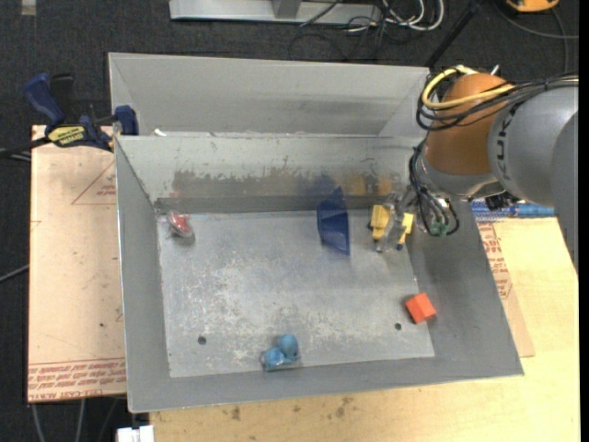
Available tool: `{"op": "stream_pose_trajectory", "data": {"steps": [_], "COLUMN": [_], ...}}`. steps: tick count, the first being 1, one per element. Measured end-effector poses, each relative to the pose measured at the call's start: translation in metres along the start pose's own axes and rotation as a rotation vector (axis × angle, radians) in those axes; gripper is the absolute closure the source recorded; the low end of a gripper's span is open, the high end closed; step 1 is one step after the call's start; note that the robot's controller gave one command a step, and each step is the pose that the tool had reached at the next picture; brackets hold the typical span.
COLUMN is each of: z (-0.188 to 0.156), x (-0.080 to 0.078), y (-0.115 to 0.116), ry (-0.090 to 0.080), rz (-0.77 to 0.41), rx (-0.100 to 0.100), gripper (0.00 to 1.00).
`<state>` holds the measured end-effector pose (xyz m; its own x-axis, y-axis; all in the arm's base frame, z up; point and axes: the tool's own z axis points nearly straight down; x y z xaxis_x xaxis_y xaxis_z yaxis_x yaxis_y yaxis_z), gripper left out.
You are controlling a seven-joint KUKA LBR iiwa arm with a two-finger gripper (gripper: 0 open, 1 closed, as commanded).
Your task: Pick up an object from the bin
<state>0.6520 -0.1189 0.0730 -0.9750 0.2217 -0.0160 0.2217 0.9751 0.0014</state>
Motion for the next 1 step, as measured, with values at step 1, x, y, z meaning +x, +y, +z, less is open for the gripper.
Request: {"op": "stream_pose_trajectory", "data": {"steps": [1], "z": [-0.0788], "x": [-0.0043], "y": [0.0007], "ry": [0.004], "rz": [-0.001], "rx": [0.0], "gripper": [1.0]}}
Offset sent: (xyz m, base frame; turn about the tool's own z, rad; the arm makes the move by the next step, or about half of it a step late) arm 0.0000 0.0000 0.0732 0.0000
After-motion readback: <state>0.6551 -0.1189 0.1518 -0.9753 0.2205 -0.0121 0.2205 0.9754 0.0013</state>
